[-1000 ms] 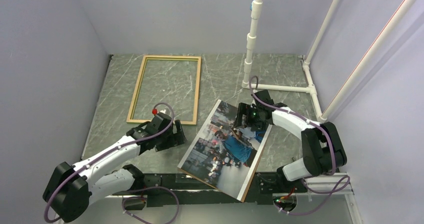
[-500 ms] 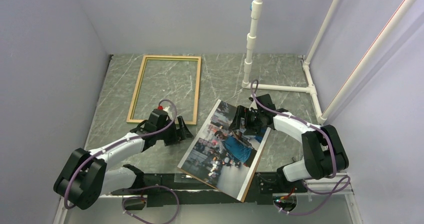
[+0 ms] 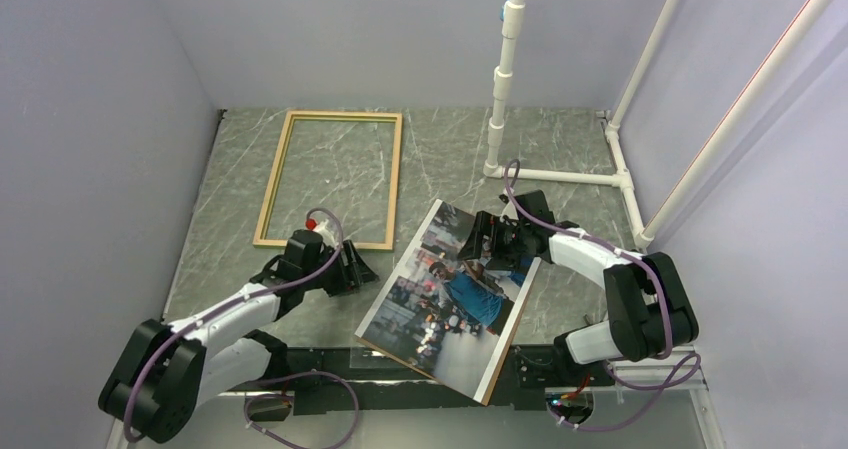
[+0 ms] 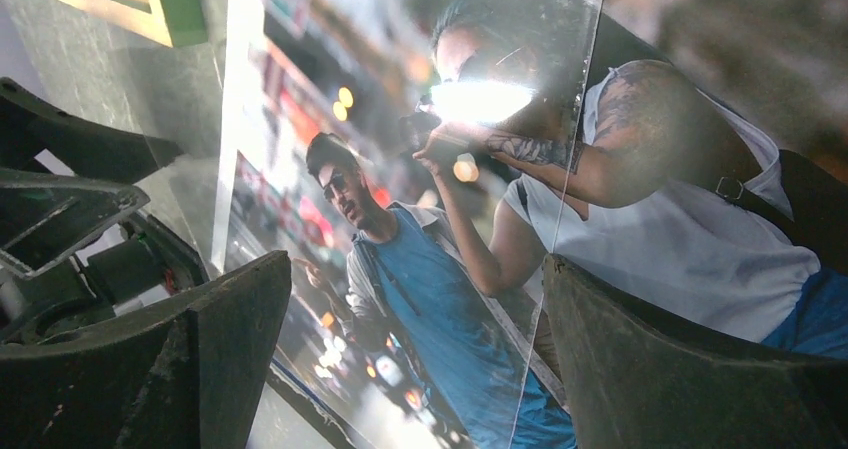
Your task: Put the photo into the frame
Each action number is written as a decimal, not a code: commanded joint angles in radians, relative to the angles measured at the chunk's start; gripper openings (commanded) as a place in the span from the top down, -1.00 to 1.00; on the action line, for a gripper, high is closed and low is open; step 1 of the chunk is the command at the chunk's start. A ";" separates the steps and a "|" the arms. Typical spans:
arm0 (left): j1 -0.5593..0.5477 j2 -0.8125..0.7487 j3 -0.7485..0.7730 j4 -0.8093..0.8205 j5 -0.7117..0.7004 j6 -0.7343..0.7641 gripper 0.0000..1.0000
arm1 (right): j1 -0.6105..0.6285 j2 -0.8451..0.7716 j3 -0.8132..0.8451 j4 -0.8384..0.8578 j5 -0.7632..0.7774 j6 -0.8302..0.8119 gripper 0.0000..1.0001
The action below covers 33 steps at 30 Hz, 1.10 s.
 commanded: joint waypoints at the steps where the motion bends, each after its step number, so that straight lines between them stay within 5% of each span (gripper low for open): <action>1: -0.017 -0.110 0.010 0.056 0.138 -0.016 -0.32 | 0.024 0.020 -0.050 0.043 -0.094 0.010 -0.95; 10: -0.017 -0.199 -0.013 0.105 0.190 -0.045 -0.34 | 0.024 0.003 -0.076 0.113 -0.169 0.024 -0.95; 19: -0.019 -0.183 0.029 -0.017 0.141 -0.012 -0.03 | 0.024 -0.023 -0.075 0.088 -0.145 0.014 -0.94; 25: -0.019 -0.218 0.111 -0.231 0.061 0.052 -0.27 | 0.024 -0.049 -0.072 0.068 -0.119 0.005 -0.95; 33: -0.018 -0.236 0.138 -0.242 0.085 0.055 -0.27 | 0.024 -0.050 -0.074 0.073 -0.124 0.007 -0.95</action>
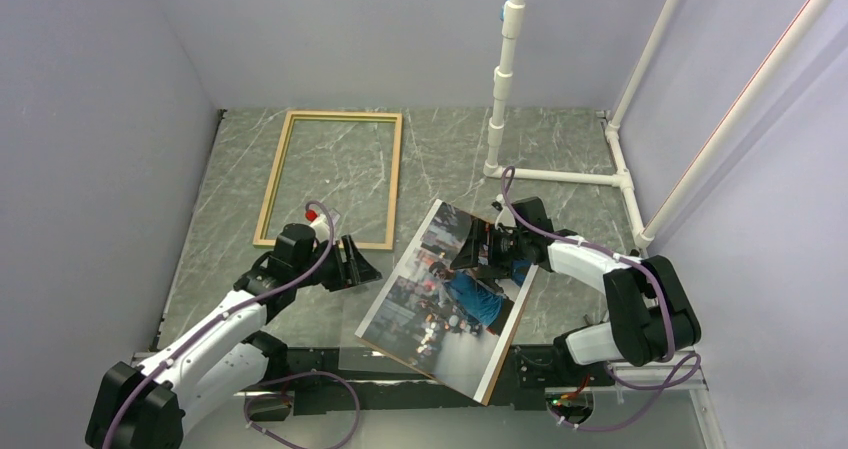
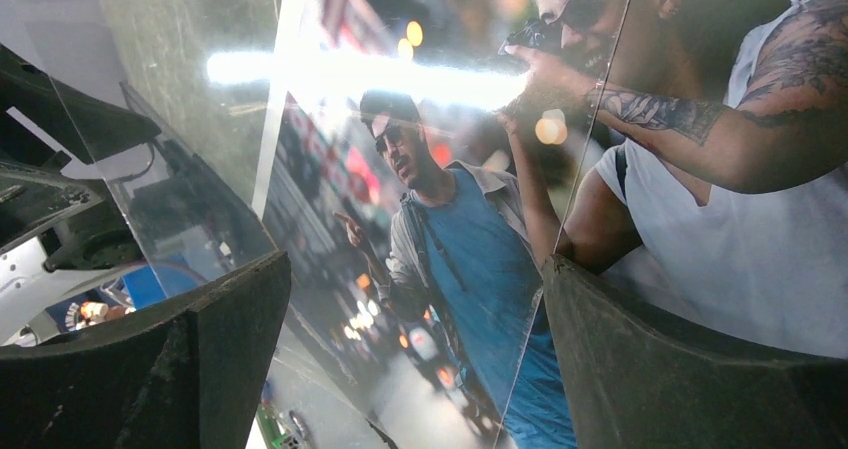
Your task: Put the photo into the frame
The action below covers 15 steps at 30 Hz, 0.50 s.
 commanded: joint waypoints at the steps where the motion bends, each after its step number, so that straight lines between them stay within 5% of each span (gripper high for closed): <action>1: -0.004 -0.014 0.043 -0.012 0.004 0.023 -0.25 | 0.004 -0.026 -0.006 -0.009 0.011 -0.013 -0.95; 15: -0.005 -0.020 0.059 -0.023 -0.031 -0.010 0.89 | 0.002 -0.143 0.052 -0.119 0.075 -0.035 -0.98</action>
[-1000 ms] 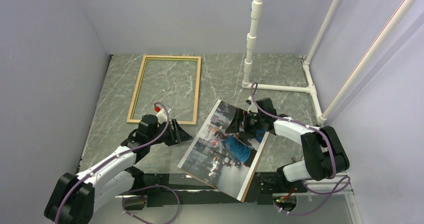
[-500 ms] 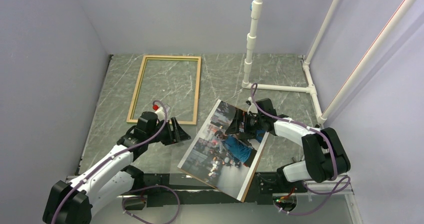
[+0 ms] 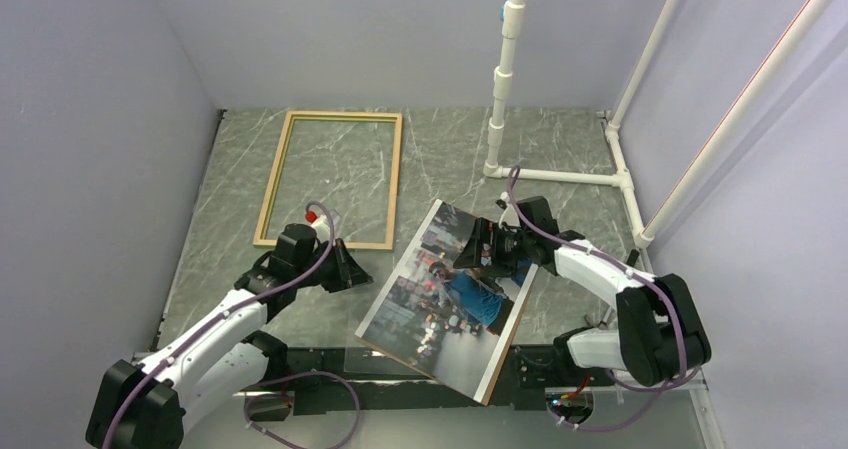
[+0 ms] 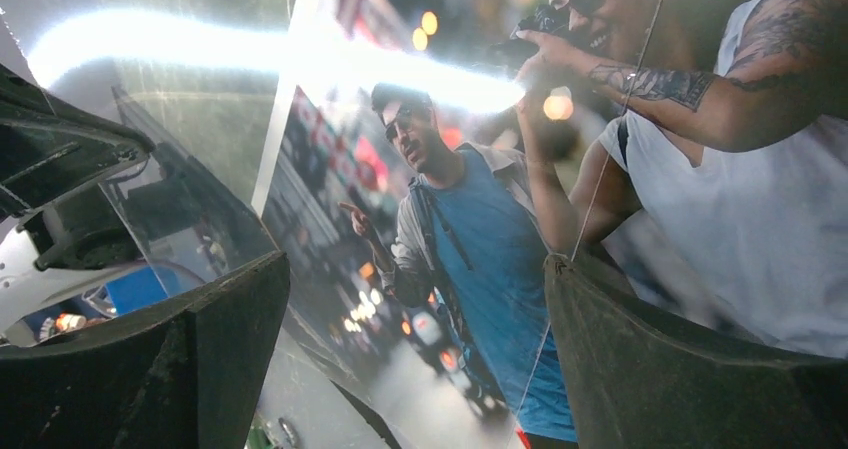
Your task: Put the photo into the frame
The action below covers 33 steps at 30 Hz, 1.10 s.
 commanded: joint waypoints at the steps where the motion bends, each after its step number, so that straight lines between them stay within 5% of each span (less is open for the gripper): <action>1: -0.004 -0.039 0.061 -0.007 -0.034 -0.018 0.94 | 0.002 -0.072 0.057 -0.066 0.056 -0.025 -0.99; 12: -0.003 -0.194 0.216 -0.141 -0.164 -0.096 1.00 | -0.027 -0.120 0.281 -0.341 0.246 -0.134 -1.00; 25: -0.002 -0.428 0.314 -0.209 -0.157 -0.130 1.00 | -0.150 -0.162 0.191 -0.025 -0.300 0.030 -1.00; 33: -0.002 -0.554 0.390 -0.299 -0.179 -0.139 1.00 | -0.150 -0.170 0.139 0.272 -0.457 0.182 -0.99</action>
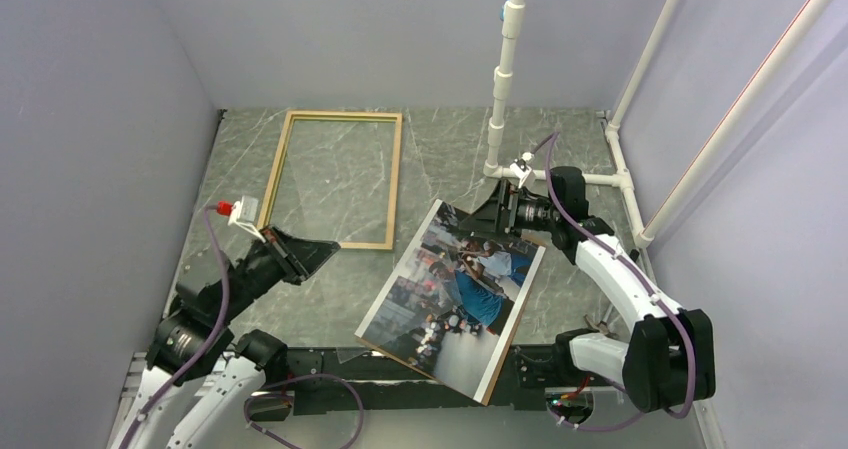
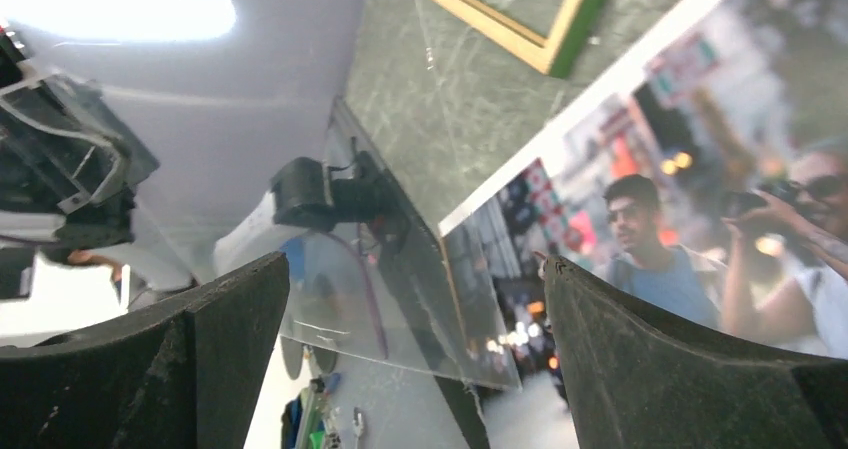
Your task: Put the photo into the frame
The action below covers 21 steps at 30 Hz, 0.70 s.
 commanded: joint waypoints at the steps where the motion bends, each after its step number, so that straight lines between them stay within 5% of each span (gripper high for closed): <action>1: -0.001 -0.051 0.061 -0.009 -0.001 -0.020 1.00 | -0.002 -0.026 -0.031 0.292 -0.149 0.141 -0.99; 12: -0.001 -0.071 0.066 0.058 0.091 -0.044 1.00 | 0.066 0.041 -0.115 0.934 -0.253 0.551 -0.99; 16: -0.001 -0.069 0.042 0.107 0.117 -0.060 1.00 | 0.098 0.046 -0.080 0.793 -0.224 0.448 -0.99; 21: -0.001 -0.071 0.039 0.136 0.146 -0.068 1.00 | 0.096 0.063 0.021 0.395 -0.119 0.179 -0.99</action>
